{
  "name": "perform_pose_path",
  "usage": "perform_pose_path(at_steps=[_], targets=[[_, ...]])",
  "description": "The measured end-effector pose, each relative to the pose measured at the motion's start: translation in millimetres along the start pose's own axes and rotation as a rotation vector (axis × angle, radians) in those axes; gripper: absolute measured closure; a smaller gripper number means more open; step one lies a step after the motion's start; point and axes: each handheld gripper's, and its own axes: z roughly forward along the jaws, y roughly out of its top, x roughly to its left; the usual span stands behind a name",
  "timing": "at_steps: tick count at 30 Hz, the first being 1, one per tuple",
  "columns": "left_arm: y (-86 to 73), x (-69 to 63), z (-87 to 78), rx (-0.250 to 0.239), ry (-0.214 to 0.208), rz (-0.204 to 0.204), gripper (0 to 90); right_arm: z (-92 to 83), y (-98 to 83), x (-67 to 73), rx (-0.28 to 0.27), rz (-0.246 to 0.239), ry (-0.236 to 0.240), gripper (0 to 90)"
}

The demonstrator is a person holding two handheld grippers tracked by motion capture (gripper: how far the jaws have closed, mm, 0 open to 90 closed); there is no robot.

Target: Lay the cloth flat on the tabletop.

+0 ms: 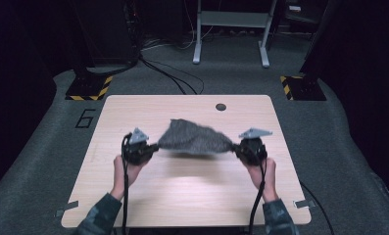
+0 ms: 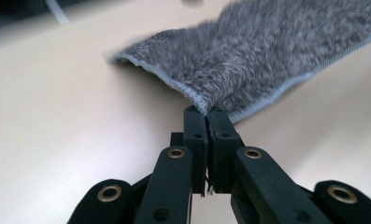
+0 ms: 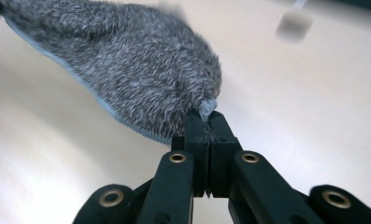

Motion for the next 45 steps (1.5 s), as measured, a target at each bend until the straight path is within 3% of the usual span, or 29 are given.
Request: perform_pose_path(at_steps=[2,4,8,13,17,23,25,34,35,38,41,43,45], targets=[[-28.9,-6.1,8.4,0.049,-0.042,-0.034,86.3,12.2,-30.1,7.3,0.057,0.019,0.025,88.9],[-44.2,-12.4,11.6,0.092,-0.071,-0.046,83.9,23.1,-55.0,14.4,0.115,0.032,0.035,88.7],[-65.7,-21.5,8.4,0.133,-0.107,-0.046,81.9,26.3,-78.7,19.9,0.141,0.061,0.050,88.2],[-77.1,-23.9,5.1,0.136,-0.115,-0.061,78.2,19.7,-93.0,21.2,0.131,0.086,0.052,87.4],[-77.6,-24.2,7.2,0.132,-0.103,-0.064,81.1,17.9,-97.9,21.9,0.126,0.122,0.060,87.2],[-70.6,-25.5,9.2,0.128,-0.083,-0.026,88.1,18.0,-98.0,23.3,0.109,0.095,0.057,87.4],[-68.0,-26.2,8.7,0.113,-0.073,-0.017,88.3,16.2,-96.3,25.0,0.110,0.113,0.052,87.6],[-71.0,-31.9,1.1,0.093,-0.078,-0.015,88.2,8.3,-96.7,32.6,0.098,0.083,0.048,87.9],[-71.1,-31.5,1.2,0.094,-0.082,-0.019,86.9,8.2,-97.1,32.9,0.094,0.086,0.048,87.9],[-67.9,-28.8,5.1,0.095,-0.072,-0.038,62.5,10.1,-98.2,32.8,0.104,0.083,0.047,87.9],[-61.3,-26.3,13.9,0.132,-0.063,-0.036,49.4,12.4,-99.4,33.3,0.108,0.077,0.040,87.9],[-58.4,-26.9,21.3,0.162,-0.071,-0.029,49.3,12.7,-99.4,33.7,0.108,0.070,0.038,87.9],[-56.9,-30.5,25.3,0.179,-0.073,0.001,60.8,12.4,-99.4,34.8,0.107,0.068,0.033,88.0]])
